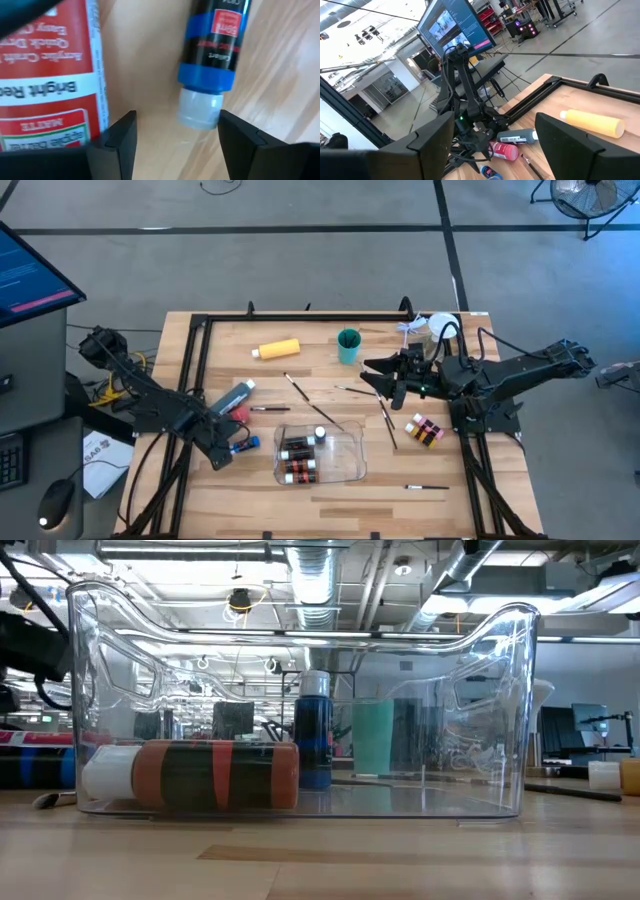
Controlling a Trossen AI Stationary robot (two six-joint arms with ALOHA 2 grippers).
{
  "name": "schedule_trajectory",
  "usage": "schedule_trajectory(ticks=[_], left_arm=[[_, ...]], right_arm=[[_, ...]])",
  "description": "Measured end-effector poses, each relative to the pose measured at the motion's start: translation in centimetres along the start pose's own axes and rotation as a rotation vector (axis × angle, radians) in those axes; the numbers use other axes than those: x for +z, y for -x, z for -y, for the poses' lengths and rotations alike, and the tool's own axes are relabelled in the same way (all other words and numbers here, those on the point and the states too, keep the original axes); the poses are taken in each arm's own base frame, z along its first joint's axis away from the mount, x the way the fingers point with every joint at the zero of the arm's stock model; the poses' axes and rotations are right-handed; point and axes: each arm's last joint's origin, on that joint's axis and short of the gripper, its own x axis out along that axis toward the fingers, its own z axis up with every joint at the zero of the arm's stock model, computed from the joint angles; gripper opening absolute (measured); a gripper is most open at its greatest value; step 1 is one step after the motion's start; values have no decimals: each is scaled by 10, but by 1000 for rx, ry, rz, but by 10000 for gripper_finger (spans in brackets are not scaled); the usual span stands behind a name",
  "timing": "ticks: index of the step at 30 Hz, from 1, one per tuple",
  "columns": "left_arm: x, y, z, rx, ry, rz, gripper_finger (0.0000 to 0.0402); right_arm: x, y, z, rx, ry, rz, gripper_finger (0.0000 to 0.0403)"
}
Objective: Pick & Place Paint Supplies
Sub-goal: Put the blue paint bottle into the transparent bin
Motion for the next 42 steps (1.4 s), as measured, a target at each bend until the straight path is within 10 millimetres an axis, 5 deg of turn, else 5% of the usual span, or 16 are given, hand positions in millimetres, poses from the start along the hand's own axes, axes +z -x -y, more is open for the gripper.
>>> schedule_trajectory(ticks=[16, 29, 42], left_arm=[[1, -6, -1, -22, -36, 62, 169], [3, -7, -3, -49, -9, 49, 28], [5, -4, 2, -87, 1, 58, 28]], right_arm=[[0, 0, 0, 0, 0, 0, 270], [5, -1, -1, 17, -25, 40, 270], [5, -1, -1, 20, -29, 46, 270]])
